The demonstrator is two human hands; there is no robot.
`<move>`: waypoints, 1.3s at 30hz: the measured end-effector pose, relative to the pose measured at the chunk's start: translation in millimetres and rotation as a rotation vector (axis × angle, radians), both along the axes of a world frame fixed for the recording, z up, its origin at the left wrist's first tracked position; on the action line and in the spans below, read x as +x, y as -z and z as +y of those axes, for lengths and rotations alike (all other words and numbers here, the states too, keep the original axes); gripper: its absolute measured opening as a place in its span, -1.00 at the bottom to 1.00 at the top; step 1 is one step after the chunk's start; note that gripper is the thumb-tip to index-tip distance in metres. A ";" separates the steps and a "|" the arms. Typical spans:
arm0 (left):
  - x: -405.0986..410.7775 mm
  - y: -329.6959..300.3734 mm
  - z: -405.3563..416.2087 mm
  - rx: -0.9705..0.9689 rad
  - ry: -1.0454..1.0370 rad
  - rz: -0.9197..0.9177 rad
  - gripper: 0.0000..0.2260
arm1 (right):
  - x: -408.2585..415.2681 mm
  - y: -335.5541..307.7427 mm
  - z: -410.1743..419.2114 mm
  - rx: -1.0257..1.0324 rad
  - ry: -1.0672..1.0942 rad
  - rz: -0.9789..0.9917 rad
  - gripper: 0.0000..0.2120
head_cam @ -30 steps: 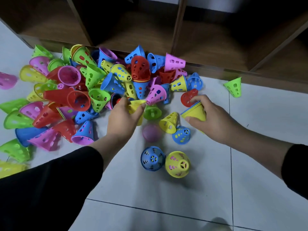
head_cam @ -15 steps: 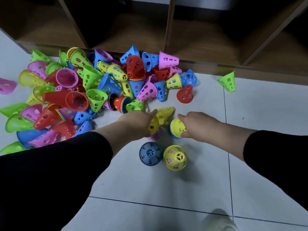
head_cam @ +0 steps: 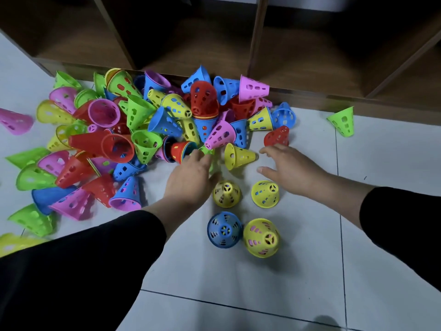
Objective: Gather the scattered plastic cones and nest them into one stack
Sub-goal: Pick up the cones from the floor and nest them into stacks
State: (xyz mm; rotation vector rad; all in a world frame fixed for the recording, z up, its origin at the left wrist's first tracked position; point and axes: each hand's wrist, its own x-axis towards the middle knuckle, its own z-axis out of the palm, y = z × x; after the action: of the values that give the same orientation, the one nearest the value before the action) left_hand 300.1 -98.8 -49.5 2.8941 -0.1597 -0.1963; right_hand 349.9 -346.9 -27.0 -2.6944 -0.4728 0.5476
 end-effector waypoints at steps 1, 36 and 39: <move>5.4 2.3 4.5 0.057 -0.025 -0.011 -0.58 | 7.7 1.6 1.5 0.000 -0.001 0.005 -0.46; -20.6 -49.6 9.1 -1.147 -0.700 0.368 -0.62 | -30.4 -75.8 -23.5 -0.101 -0.198 0.030 -0.52; -27.9 -46.6 -5.6 -1.210 -0.631 0.290 -0.71 | -39.4 -71.6 -25.8 -0.271 -0.241 0.037 -0.59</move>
State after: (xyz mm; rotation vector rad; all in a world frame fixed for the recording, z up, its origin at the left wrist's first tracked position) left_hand 272.1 -104.4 -2.9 1.5773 0.5051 -0.2684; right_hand 310.5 -372.7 44.6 -2.8936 -0.7700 0.7770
